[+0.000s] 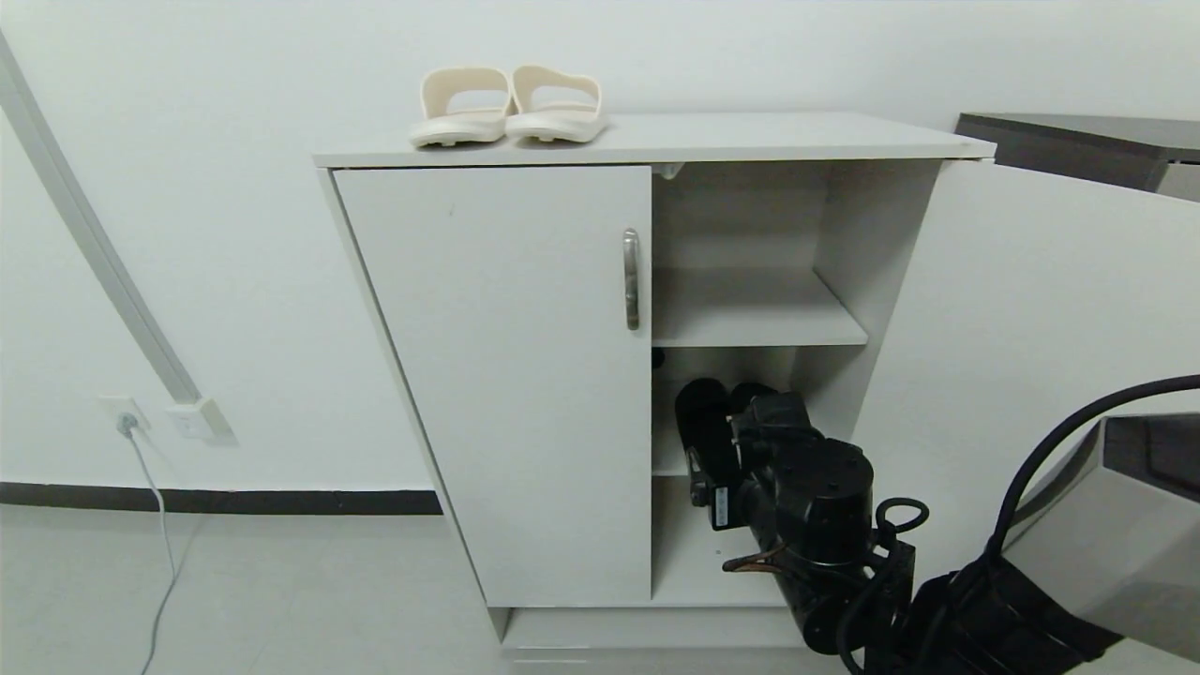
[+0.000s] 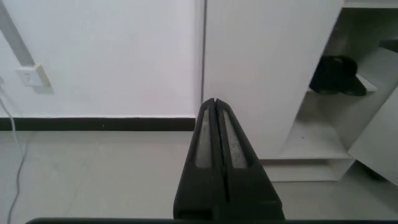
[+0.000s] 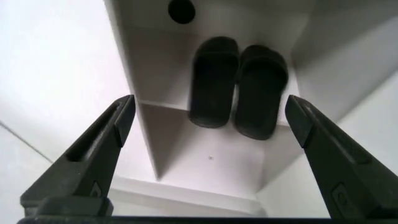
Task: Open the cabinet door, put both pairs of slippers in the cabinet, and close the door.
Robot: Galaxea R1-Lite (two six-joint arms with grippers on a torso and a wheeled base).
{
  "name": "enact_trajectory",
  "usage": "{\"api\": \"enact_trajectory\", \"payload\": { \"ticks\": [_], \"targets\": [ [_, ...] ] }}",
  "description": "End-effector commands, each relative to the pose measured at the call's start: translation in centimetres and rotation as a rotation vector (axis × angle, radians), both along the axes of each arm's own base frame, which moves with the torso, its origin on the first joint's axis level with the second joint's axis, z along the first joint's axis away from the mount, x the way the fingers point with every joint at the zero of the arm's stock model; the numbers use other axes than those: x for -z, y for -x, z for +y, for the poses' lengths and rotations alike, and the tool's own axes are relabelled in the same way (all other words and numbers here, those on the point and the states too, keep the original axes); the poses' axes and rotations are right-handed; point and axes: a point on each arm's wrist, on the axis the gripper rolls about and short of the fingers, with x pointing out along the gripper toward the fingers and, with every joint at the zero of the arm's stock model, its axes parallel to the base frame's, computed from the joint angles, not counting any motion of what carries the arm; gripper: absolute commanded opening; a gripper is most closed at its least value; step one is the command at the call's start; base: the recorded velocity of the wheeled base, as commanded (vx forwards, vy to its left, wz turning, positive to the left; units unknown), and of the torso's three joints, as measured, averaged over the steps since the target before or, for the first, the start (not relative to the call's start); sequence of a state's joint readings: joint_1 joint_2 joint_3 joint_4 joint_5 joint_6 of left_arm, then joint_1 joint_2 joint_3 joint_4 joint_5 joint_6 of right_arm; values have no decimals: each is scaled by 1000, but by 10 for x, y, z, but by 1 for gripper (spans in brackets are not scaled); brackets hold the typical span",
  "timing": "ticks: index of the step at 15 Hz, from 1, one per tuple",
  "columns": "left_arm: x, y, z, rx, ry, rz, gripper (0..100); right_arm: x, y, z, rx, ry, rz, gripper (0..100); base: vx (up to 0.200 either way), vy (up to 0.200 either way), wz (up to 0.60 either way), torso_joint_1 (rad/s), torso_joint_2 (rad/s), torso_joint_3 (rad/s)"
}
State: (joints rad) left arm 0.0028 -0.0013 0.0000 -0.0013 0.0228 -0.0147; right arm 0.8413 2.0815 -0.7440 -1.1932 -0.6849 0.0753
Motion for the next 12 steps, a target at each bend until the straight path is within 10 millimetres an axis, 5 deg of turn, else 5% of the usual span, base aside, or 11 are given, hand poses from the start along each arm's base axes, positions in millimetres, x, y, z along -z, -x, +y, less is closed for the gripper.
{"api": "enact_trajectory", "payload": {
  "ticks": [1,12],
  "targets": [
    [0,0,0,-1,1,1,0,1,0,0,-2,1,1,100,0,200,0,2,-2,7],
    [0,0,0,-1,1,1,0,2,0,0,-3,0,4,100,0,182,0,3,1,1]
  ]
}}
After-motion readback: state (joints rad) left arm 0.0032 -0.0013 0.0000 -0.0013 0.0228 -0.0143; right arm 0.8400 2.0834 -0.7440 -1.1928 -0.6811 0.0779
